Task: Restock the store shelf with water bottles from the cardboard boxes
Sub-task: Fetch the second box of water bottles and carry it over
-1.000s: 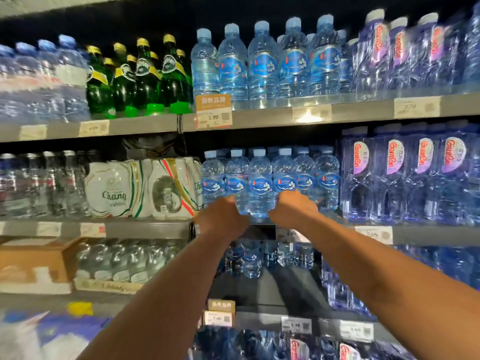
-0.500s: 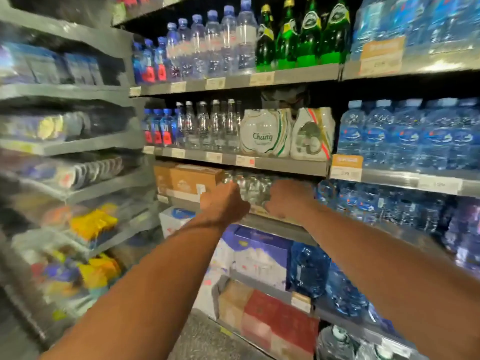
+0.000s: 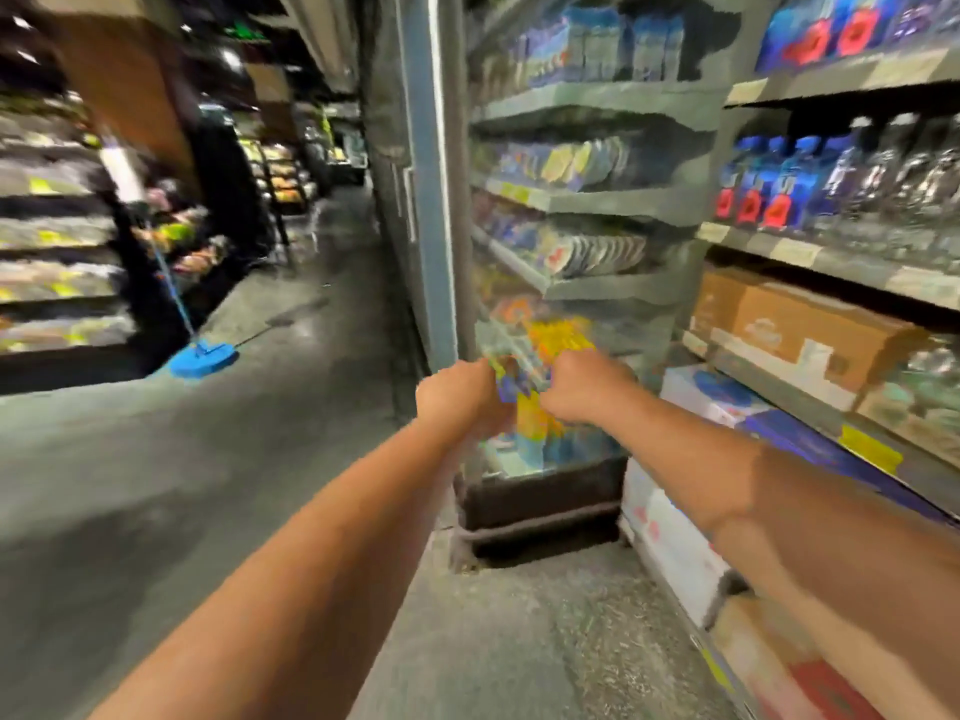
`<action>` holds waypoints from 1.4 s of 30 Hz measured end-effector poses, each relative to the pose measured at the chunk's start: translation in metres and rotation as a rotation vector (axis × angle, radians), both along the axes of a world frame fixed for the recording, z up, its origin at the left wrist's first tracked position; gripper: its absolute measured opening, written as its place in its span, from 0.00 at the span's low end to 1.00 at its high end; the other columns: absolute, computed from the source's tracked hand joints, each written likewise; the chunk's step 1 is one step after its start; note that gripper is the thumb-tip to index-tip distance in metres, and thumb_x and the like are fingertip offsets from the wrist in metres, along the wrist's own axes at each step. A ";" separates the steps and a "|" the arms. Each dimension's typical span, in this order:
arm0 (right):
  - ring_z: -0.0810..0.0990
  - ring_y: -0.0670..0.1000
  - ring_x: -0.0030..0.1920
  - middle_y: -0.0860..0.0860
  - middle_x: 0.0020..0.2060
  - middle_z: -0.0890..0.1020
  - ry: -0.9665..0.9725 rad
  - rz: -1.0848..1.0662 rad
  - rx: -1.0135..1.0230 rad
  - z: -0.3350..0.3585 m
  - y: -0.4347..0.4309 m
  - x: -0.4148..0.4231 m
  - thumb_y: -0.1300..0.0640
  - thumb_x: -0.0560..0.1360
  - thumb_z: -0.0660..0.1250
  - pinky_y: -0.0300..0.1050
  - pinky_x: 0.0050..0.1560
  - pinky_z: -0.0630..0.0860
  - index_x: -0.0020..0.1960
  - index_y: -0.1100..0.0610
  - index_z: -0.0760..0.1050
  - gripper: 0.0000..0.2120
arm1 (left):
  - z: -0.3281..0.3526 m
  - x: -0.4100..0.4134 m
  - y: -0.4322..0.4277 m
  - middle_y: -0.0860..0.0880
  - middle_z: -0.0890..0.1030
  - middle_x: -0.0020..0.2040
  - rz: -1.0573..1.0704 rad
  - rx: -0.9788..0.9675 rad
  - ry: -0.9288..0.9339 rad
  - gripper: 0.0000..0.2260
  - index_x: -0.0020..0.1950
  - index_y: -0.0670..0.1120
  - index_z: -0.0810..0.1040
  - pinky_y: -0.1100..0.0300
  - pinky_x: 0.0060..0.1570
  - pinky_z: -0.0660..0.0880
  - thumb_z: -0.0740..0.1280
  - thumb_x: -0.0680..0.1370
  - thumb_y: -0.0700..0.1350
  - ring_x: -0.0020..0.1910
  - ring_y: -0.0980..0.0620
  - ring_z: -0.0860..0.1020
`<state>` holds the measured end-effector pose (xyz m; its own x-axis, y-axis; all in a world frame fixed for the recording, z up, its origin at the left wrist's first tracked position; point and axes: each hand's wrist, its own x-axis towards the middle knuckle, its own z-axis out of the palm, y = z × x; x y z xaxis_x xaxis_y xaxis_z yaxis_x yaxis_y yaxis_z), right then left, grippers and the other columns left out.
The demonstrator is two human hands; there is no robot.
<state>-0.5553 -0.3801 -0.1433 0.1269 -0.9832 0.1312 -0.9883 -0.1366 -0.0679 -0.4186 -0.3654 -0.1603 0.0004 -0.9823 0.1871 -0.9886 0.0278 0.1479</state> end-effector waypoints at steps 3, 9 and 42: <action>0.78 0.59 0.57 0.58 0.57 0.79 0.003 0.189 0.019 -0.008 -0.017 0.072 0.52 0.72 0.63 0.44 0.47 0.73 0.56 0.58 0.77 0.16 | -0.006 0.066 0.007 0.47 0.81 0.50 0.198 0.009 -0.008 0.12 0.51 0.49 0.79 0.59 0.41 0.68 0.62 0.71 0.49 0.50 0.44 0.80; 0.79 0.58 0.55 0.55 0.55 0.80 0.020 0.524 0.090 -0.029 -0.010 0.198 0.53 0.70 0.64 0.45 0.45 0.70 0.56 0.54 0.78 0.15 | -0.027 0.173 0.056 0.48 0.81 0.51 0.570 0.042 0.030 0.11 0.51 0.50 0.78 0.59 0.41 0.69 0.65 0.72 0.51 0.51 0.45 0.80; 0.73 0.56 0.41 0.53 0.40 0.74 0.137 1.310 0.253 -0.129 0.197 0.761 0.53 0.71 0.63 0.44 0.41 0.70 0.45 0.55 0.71 0.06 | -0.127 0.643 0.331 0.50 0.77 0.45 1.324 0.238 0.135 0.11 0.52 0.49 0.76 0.56 0.41 0.73 0.63 0.74 0.51 0.46 0.48 0.78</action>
<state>0.2052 -0.1827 -0.2727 0.9846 -0.1229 -0.1246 -0.1405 -0.9796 -0.1434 0.2246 -0.0348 -0.2872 0.9692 -0.2383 -0.0628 -0.2303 -0.9665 0.1129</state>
